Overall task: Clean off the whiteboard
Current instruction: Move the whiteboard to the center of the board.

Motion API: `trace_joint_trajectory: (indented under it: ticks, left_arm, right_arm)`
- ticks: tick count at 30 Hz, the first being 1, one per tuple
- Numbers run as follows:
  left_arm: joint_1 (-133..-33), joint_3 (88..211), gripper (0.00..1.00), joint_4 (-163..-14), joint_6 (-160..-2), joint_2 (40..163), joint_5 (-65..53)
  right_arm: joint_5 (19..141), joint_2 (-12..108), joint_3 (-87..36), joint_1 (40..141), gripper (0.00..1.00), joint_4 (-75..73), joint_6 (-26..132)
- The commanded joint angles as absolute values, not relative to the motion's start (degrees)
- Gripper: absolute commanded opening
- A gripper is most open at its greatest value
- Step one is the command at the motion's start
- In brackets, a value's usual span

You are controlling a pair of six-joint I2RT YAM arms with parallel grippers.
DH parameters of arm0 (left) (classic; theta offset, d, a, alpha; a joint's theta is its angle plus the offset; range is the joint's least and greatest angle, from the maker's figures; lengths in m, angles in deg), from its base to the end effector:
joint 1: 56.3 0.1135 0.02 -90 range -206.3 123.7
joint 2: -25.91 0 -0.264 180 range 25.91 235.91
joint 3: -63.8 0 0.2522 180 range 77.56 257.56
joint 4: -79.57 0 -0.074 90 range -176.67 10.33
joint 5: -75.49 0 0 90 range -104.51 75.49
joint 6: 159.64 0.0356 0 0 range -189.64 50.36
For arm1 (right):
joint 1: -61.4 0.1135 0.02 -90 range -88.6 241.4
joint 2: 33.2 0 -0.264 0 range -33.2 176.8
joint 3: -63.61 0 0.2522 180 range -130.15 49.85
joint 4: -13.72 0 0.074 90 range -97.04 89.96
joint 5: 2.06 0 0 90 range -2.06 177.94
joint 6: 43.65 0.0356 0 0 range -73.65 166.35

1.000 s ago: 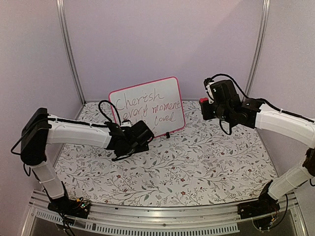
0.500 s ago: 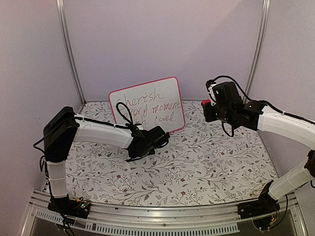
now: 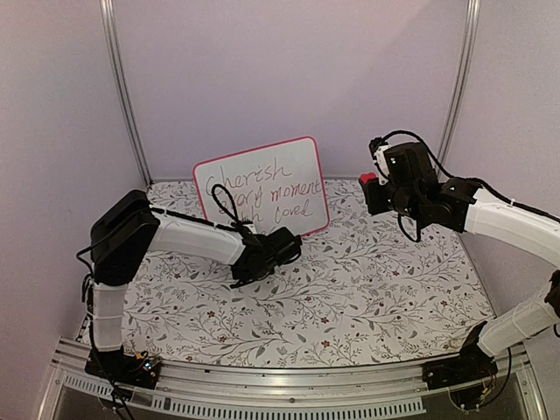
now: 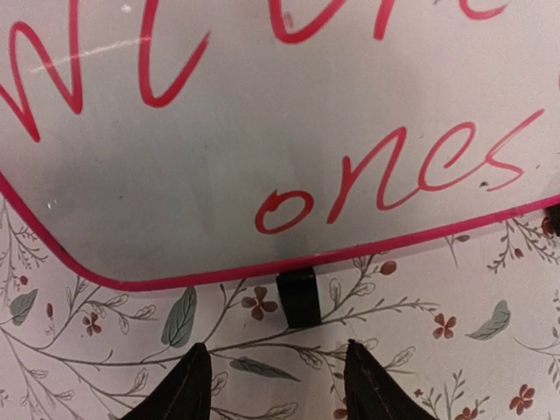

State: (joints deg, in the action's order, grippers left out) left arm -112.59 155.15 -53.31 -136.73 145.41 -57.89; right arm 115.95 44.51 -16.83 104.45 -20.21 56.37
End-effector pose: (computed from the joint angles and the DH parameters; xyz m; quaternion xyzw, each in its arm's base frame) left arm 0.2411 -0.3173 0.1277 -0.1339 0.9130 0.0690 0.3792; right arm 0.2350 0.1966 0.3288 -0.1264 0.8442 0.0242 0.5203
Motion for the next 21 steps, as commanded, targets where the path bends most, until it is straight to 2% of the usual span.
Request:
trace_joint_trajectory:
  ticks: [1, 14, 21]
  left_arm:
    - [-111.0, 155.9, 0.50, -55.7, -135.0, 147.5, -60.1]
    - [-109.6, 154.0, 0.48, -64.0, -132.4, 149.0, -61.7]
    - [-109.7, 154.4, 0.42, -65.0, -133.4, 151.3, -62.2]
  right_arm:
    - [115.1, 42.8, -17.4, 104.0, 0.23, -20.5, 56.2]
    - [114.4, 43.3, -18.1, 104.0, 0.24, -21.0, 56.1]
    - [114.4, 43.6, -18.2, 104.0, 0.24, -20.9, 55.6]
